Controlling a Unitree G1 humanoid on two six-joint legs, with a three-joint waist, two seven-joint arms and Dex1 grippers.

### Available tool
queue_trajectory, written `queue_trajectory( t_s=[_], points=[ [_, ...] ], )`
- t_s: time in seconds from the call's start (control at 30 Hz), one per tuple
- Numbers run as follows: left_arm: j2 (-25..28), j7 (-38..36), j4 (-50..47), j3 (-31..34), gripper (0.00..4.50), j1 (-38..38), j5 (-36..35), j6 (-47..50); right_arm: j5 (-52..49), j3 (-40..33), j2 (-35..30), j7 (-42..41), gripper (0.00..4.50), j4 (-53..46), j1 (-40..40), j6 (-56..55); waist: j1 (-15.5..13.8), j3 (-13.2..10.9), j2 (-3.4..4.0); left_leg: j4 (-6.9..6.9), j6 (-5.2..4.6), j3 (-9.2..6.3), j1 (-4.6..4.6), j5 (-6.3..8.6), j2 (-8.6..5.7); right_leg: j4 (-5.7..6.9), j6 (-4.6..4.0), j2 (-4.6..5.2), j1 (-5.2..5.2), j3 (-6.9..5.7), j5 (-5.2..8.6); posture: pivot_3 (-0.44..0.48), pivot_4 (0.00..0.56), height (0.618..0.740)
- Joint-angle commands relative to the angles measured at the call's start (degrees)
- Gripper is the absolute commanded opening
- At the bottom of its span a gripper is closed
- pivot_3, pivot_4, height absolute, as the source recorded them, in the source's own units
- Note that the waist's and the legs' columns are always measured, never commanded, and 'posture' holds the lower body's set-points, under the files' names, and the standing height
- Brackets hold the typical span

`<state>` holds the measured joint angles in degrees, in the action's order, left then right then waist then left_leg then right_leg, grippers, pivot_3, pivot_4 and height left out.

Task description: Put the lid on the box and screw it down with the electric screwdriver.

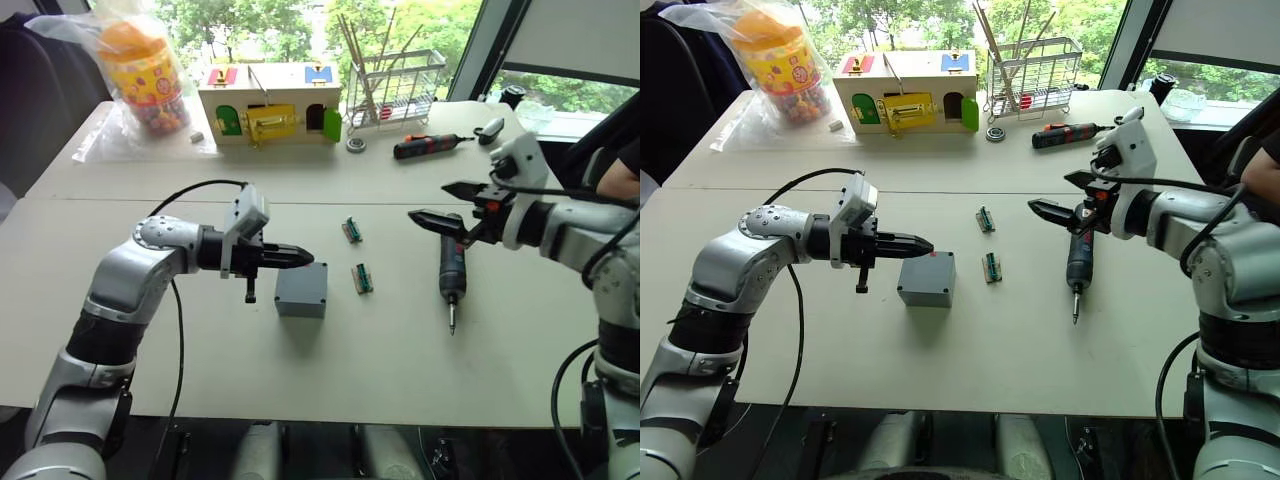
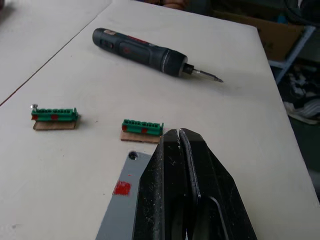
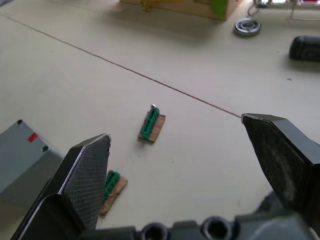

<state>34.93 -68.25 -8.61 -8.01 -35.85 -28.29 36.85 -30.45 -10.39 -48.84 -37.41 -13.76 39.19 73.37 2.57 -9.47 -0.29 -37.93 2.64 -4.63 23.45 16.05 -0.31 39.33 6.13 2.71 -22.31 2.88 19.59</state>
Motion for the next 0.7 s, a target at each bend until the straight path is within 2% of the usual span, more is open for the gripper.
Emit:
queue_trajectory(
  t_s=[0.03,0.13,0.3,0.43,0.7],
  points=[
    [-1.28,0.20,-3.89,-0.76,0.00,-1.61,-0.59,-1.83,0.21,4.18,-7.20,0.13,4.50,7.58,3.60,13.99,-0.16,0.00,0.01,0.01,0.00,0.02,0.00,0.00,-0.01,0.00,0.00,0.03,-0.01,0.01,0.00,0.000,0.150,0.740],
    [-2.10,0.54,-4.49,-1.62,0.00,-1.87,0.18,-2.74,-3.91,7.38,-9.77,-1.64,4.50,13.06,5.85,18.91,-0.13,0.00,0.01,0.01,-0.05,0.07,0.01,0.03,0.00,-0.05,0.00,0.04,0.00,0.04,0.00,0.000,0.150,0.740],
    [-3.82,2.86,-4.76,-2.31,0.00,-0.67,0.93,-3.95,-9.89,14.79,-9.53,2.53,4.50,24.67,11.10,19.13,-0.07,0.00,0.01,-0.02,-0.09,0.15,0.00,0.05,0.01,-0.03,0.00,0.03,-0.02,0.09,0.00,0.000,0.150,0.740],
    [-4.76,5.67,-6.34,-2.14,0.00,2.02,0.98,-3.64,-9.00,20.75,-8.21,5.16,4.50,30.28,13.86,19.13,-0.16,0.00,0.01,-0.03,-0.10,0.15,0.02,0.05,0.01,-0.06,0.00,0.06,-0.03,0.10,0.00,0.000,0.150,0.740],
    [-5.68,10.53,-9.21,-1.50,0.00,6.97,0.82,-3.00,-4.93,30.65,-3.86,3.49,4.50,35.43,19.93,19.13,-0.17,-0.01,0.01,-0.06,-0.12,0.14,0.05,0.07,0.00,-0.08,0.00,0.07,-0.05,0.09,0.00,0.000,0.150,0.740]
  ],
)
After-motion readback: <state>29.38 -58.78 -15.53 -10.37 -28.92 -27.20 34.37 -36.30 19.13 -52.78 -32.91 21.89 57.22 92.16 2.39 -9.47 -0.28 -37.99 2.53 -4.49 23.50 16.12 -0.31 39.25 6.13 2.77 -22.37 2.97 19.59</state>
